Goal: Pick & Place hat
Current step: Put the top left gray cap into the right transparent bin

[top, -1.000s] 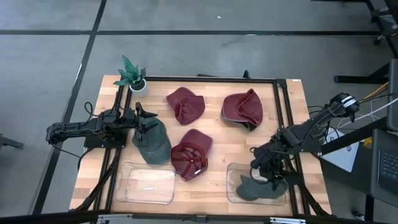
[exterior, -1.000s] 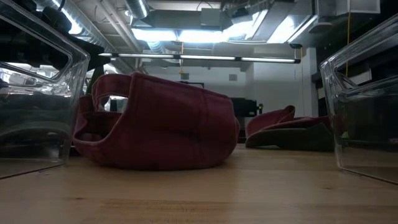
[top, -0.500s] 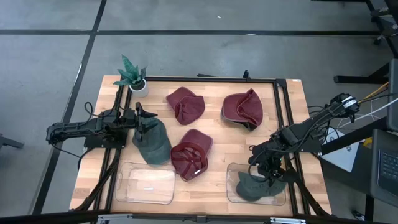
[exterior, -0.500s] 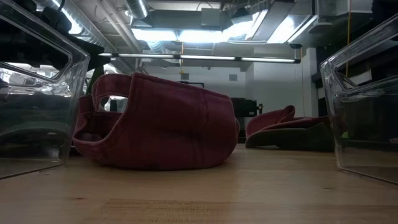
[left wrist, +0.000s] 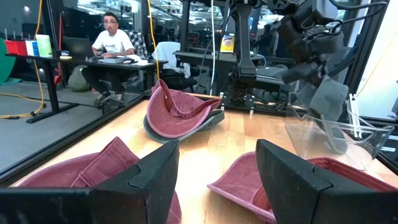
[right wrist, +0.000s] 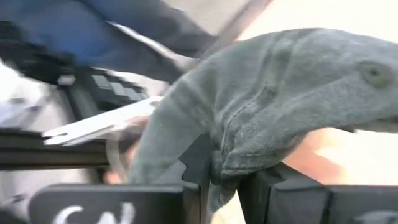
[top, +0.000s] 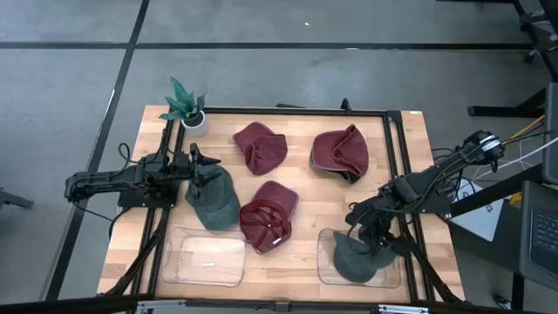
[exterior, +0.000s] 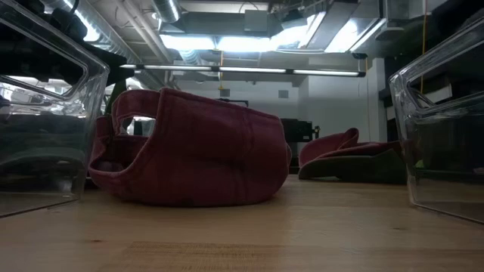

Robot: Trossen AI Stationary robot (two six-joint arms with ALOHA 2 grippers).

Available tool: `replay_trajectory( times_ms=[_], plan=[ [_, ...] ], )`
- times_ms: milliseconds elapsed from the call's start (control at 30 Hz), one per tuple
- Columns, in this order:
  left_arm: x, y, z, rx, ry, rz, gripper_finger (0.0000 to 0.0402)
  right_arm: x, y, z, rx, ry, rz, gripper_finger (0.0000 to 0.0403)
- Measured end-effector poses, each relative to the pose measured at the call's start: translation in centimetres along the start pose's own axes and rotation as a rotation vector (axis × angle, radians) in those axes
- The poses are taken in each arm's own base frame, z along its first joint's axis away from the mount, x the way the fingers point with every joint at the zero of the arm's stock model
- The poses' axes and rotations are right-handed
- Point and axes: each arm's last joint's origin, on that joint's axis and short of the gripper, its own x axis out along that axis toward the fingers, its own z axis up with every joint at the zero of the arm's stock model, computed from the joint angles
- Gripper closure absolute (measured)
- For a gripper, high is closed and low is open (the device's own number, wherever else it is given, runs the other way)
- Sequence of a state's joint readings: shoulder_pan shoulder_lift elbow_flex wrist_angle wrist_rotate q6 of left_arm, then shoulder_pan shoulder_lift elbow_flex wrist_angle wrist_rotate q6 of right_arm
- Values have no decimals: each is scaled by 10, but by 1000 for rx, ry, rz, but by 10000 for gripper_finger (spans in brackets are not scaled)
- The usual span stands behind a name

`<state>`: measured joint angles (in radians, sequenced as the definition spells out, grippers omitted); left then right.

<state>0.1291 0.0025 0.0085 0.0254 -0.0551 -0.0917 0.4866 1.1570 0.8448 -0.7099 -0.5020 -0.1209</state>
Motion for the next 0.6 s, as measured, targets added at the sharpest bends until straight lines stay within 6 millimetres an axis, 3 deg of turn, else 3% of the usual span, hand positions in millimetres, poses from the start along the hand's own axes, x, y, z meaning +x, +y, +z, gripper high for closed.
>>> replay_trajectory(
  times_ms=[133,333,600],
  plan=[
    [0,0,0,0,0,0,192,-2,-2,-4,-29,42,-109,339],
    [0,0,0,0,0,0,192,-3,-2,-8,-14,84,-126,334],
    [0,0,0,0,0,0,192,-7,-2,-14,1,131,-238,265]
  ],
)
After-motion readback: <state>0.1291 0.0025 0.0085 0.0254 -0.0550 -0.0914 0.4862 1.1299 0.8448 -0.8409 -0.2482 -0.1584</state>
